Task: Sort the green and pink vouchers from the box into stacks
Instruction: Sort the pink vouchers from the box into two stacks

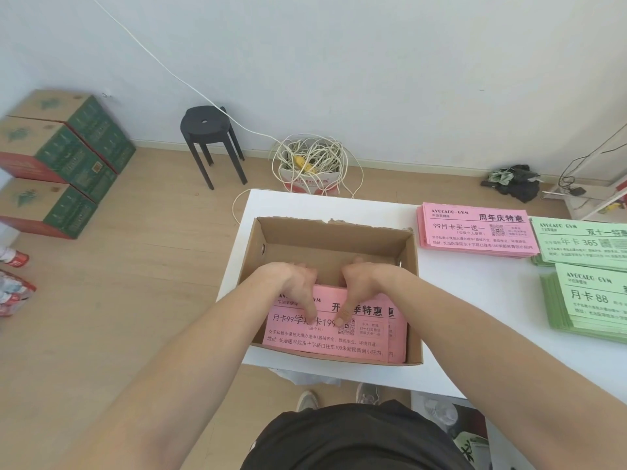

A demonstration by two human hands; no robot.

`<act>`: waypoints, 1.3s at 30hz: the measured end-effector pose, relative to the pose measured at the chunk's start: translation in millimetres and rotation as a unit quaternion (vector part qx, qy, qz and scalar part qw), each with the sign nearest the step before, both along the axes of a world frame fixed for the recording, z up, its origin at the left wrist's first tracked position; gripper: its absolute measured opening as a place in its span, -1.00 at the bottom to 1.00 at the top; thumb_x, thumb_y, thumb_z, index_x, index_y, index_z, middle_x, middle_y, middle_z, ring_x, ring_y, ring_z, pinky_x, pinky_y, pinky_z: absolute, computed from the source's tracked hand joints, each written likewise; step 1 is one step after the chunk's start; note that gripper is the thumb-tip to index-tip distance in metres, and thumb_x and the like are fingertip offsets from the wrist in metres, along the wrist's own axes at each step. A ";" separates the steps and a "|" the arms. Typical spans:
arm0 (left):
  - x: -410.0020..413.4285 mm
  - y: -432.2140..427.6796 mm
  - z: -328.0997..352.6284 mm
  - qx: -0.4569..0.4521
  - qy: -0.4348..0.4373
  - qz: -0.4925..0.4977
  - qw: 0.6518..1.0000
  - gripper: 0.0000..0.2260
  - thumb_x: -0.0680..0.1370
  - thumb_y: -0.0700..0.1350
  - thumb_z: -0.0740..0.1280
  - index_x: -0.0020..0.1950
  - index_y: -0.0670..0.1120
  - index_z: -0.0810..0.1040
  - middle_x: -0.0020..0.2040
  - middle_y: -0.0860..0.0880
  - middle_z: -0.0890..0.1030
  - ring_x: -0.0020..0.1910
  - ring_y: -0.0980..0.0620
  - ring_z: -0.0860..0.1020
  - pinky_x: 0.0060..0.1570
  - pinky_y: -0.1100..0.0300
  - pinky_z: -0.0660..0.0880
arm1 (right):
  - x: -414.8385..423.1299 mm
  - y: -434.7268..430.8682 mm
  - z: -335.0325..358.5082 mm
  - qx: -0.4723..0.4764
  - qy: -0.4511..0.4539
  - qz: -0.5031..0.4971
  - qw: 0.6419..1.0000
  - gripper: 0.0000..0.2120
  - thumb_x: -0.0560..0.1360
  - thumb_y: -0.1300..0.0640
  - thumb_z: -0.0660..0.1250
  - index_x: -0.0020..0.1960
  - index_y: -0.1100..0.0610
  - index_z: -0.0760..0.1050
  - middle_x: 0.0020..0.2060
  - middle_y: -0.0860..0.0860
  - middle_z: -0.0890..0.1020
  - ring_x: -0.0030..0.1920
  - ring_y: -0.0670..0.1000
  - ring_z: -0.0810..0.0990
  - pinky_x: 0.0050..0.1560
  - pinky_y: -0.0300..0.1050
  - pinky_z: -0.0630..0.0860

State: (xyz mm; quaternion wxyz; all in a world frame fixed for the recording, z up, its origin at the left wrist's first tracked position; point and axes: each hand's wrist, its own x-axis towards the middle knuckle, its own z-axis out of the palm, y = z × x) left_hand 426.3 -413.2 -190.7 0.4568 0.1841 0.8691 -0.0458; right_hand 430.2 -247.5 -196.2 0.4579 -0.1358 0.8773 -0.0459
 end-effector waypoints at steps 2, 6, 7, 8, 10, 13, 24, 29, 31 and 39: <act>1.3 -0.5 -1.7 -0.001 0.003 0.004 1.000 -0.16 0.20 0.26 0.58 0.39 0.02 0.38 0.25 -0.04 0.42 0.27 -0.06 0.39 0.25 -0.09 0.48 | 0.3 0.7 -0.8 -0.005 -0.003 -0.005 1.000 -0.21 0.03 -0.40 0.62 0.06 0.09 0.62 -0.03 -0.02 0.43 -0.14 -0.07 0.56 -0.11 -0.13 0.55; 3.4 -2.7 -2.9 0.010 0.010 0.010 1.000 -0.15 0.22 0.23 0.58 0.41 0.01 0.34 0.28 -0.01 0.38 0.31 -0.06 0.32 0.29 -0.11 0.44 | 0.3 -0.8 2.5 -0.015 -0.009 0.002 1.000 -0.31 0.05 -0.39 0.62 -0.05 0.09 0.65 -0.15 -0.03 0.64 -0.20 -0.05 0.63 -0.23 -0.16 0.53; 3.8 -3.2 -2.8 0.014 0.011 0.011 1.000 -0.15 0.23 0.23 0.59 0.41 0.00 0.34 0.29 0.00 0.38 0.31 -0.05 0.32 0.29 -0.11 0.44 | 0.0 -1.4 2.9 -0.014 -0.011 0.003 1.000 -0.33 0.06 -0.38 0.62 -0.07 0.09 0.65 -0.19 -0.05 0.68 -0.21 -0.04 0.66 -0.25 -0.17 0.54; 4.0 -3.4 -2.7 0.018 0.011 0.011 1.000 -0.15 0.24 0.22 0.59 0.41 0.00 0.34 0.30 0.00 0.38 0.31 -0.05 0.32 0.29 -0.10 0.44 | -0.3 -2.1 3.2 -0.014 -0.014 0.003 1.000 -0.34 0.06 -0.38 0.62 -0.08 0.09 0.64 -0.21 -0.06 0.70 -0.21 -0.03 0.68 -0.25 -0.17 0.55; 4.9 -3.6 -2.4 0.024 0.012 0.011 1.000 -0.18 0.24 0.20 0.59 0.38 0.00 0.33 0.29 0.02 0.39 0.30 -0.04 0.32 0.28 -0.09 0.45 | 0.2 -2.5 4.1 -0.020 -0.019 -0.003 1.000 -0.30 0.04 -0.36 0.64 -0.03 0.09 0.63 -0.19 -0.06 0.72 -0.18 -0.01 0.70 -0.20 -0.14 0.60; 5.7 -4.4 -3.1 0.037 0.010 0.021 0.999 -0.28 0.24 0.16 0.61 0.24 0.07 0.29 0.22 0.04 0.39 0.24 -0.02 0.34 0.24 -0.06 0.47 | 1.7 -1.3 5.1 -0.028 -0.026 -0.019 0.999 -0.18 0.03 -0.34 0.65 0.12 0.10 0.55 -0.05 -0.03 0.71 -0.09 0.01 0.70 -0.06 -0.08 0.64; 8.2 -5.4 0.3 0.029 0.003 0.030 0.999 -0.08 0.22 0.19 0.60 0.46 0.01 0.24 0.30 0.02 0.42 0.30 -0.03 0.29 0.25 -0.10 0.47 | 3.7 0.2 3.4 -0.020 -0.030 -0.005 0.999 -0.27 0.02 -0.41 0.60 0.00 0.05 0.62 -0.16 -0.07 0.71 -0.14 -0.03 0.69 -0.13 -0.11 0.63; 5.0 -7.8 3.9 0.053 0.001 0.027 0.998 -0.09 0.16 0.20 0.64 0.39 -0.01 0.32 0.23 0.03 0.50 0.19 -0.03 0.49 0.17 -0.07 0.55 | 5.8 1.2 6.2 -0.044 -0.038 -0.012 0.998 -0.33 0.07 -0.34 0.63 0.00 0.04 0.61 -0.15 -0.07 0.71 -0.14 -0.02 0.69 -0.15 -0.12 0.62; 3.2 -7.6 10.0 0.056 -0.001 0.016 0.998 -0.18 0.15 0.20 0.65 0.29 -0.02 0.41 0.15 0.03 0.57 0.08 -0.02 0.59 0.08 -0.03 0.60 | 7.1 1.1 7.7 -0.049 -0.044 -0.014 0.998 -0.34 0.07 -0.32 0.63 0.02 0.04 0.62 -0.14 -0.07 0.72 -0.13 -0.03 0.70 -0.12 -0.11 0.64; 0.2 -10.8 17.9 0.062 -0.006 -0.002 0.998 -0.39 0.20 0.21 0.65 0.07 -0.02 0.50 -0.02 0.05 0.62 -0.06 0.02 0.61 -0.12 0.09 0.57 | 11.5 10.8 12.5 -0.058 -0.059 -0.010 0.997 -0.28 0.10 -0.19 0.67 0.17 -0.05 0.49 0.00 -0.12 0.68 -0.01 -0.03 0.66 0.12 0.01 0.61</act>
